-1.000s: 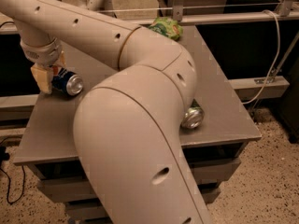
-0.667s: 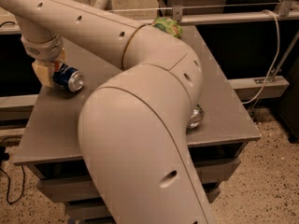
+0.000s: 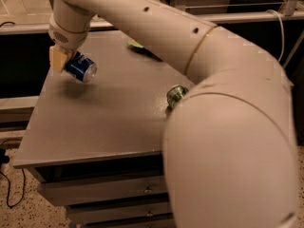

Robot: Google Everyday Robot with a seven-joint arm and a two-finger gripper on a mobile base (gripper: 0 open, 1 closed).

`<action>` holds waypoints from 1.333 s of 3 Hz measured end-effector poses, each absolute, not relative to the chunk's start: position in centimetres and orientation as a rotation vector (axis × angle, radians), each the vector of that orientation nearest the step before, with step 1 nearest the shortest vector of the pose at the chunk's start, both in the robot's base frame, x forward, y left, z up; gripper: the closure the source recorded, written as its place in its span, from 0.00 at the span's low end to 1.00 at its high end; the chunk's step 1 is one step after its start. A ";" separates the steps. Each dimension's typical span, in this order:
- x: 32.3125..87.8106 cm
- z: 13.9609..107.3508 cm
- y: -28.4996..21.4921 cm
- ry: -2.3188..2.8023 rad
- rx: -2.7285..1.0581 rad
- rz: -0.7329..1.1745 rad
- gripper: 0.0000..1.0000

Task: Place pepsi can upright

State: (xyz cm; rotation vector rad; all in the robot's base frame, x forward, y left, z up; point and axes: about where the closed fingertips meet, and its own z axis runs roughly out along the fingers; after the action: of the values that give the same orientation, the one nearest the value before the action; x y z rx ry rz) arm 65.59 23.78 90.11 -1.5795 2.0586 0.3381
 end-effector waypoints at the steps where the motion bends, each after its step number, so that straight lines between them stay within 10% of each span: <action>1: 65.3 90.9 22.6 1.887 -1.542 0.508 1.00; 4: 64.4 94.3 19.2 1.611 -1.397 0.720 1.00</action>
Offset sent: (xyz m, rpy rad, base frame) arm 0.0109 -0.1462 0.0568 0.7123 -0.3169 0.1928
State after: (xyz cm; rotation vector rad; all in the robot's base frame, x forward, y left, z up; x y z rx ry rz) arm 64.44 19.19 94.34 -1.3969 1.6109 0.7204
